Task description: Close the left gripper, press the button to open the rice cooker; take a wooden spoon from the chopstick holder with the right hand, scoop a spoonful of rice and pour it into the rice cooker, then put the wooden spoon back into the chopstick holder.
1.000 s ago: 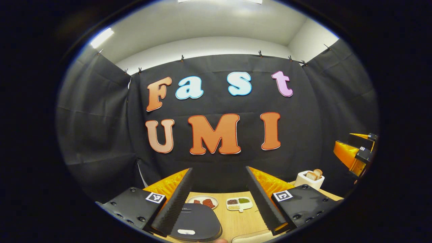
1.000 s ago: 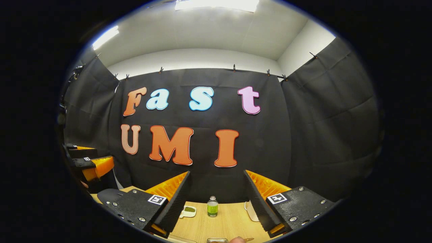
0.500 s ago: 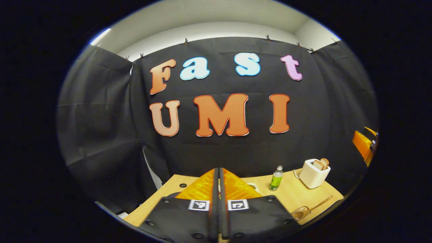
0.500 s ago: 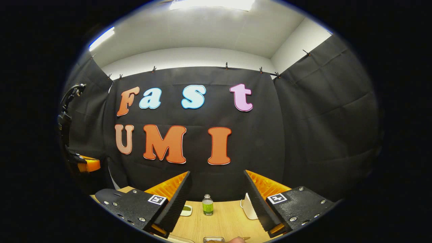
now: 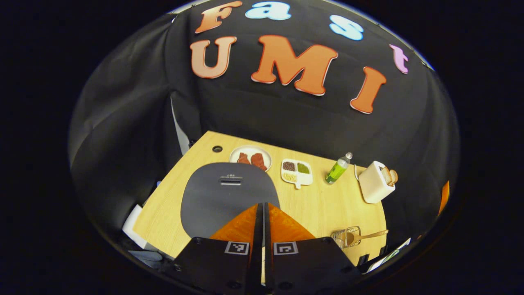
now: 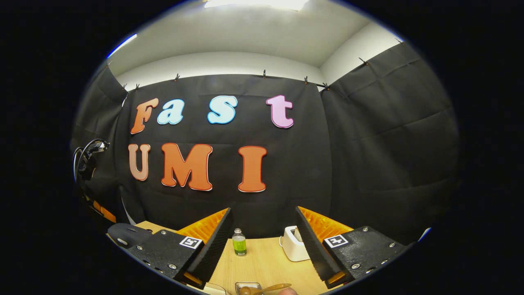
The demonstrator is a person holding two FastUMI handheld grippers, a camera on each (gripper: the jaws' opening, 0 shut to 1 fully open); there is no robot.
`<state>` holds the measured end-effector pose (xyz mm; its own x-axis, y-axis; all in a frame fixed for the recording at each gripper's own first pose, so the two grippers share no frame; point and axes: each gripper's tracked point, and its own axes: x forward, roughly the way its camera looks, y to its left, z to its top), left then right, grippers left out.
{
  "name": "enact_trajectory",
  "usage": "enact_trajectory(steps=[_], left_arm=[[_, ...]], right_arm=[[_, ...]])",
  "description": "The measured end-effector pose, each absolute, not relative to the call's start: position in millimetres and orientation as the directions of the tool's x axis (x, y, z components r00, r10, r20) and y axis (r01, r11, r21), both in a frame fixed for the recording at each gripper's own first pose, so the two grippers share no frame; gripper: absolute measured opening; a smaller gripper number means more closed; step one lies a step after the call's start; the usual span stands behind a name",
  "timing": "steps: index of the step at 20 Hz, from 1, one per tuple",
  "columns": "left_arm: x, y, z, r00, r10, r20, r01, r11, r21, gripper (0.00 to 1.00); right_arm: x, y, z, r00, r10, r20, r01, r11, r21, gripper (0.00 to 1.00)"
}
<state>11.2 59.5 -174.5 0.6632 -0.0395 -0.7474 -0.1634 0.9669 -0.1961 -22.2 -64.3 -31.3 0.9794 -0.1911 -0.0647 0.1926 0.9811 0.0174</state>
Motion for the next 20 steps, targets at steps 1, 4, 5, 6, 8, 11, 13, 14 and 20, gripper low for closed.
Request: enact_trajectory(steps=[1, 4, 5, 6, 8, 11, 13, 14, 20], left_arm=[[9, 63, -185, 0.623, -0.036, -0.782, -0.189, 0.962, -0.195, 0.08], [-5, 69, -211, 0.489, -0.074, -0.869, -0.255, 0.941, -0.223, 0.09], [-9, 71, -220, 0.456, -0.080, -0.887, -0.270, 0.937, -0.223, 0.08], [-7, 73, -227, 0.434, -0.085, -0.897, -0.279, 0.934, -0.224, 0.08], [-10, 79, -241, 0.383, -0.086, -0.920, -0.309, 0.927, -0.215, 0.10], [-11, 82, -258, 0.328, -0.105, -0.939, -0.374, 0.898, -0.231, 0.10], [-14, 87, -270, 0.294, -0.115, -0.949, -0.402, 0.886, -0.232, 0.08], [-13, 88, -274, 0.286, -0.110, -0.952, -0.412, 0.883, -0.226, 0.08], [-17, 92, -283, 0.253, -0.110, -0.961, -0.433, 0.875, -0.215, 0.06]], right_arm=[[-24, -67, -35, 0.977, -0.200, -0.075, 0.202, 0.979, 0.016, 0.95], [-29, -76, -45, 0.969, -0.223, -0.103, 0.225, 0.974, 0.010, 0.93], [-29, -78, -48, 0.967, -0.227, -0.113, 0.230, 0.973, 0.010, 0.93], [-31, -80, -51, 0.965, -0.234, -0.120, 0.237, 0.972, 0.010, 0.93], [-33, -85, -56, 0.959, -0.250, -0.136, 0.254, 0.967, 0.013, 0.93], [-36, -90, -60, 0.951, -0.271, -0.148, 0.276, 0.961, 0.018, 0.93], [-37, -92, -65, 0.946, -0.283, -0.159, 0.289, 0.957, 0.015, 0.93], [-39, -93, -66, 0.944, -0.287, -0.163, 0.293, 0.956, 0.013, 0.93], [-40, -92, -81, 0.934, -0.302, -0.194, 0.307, 0.952, -0.004, 0.93]])
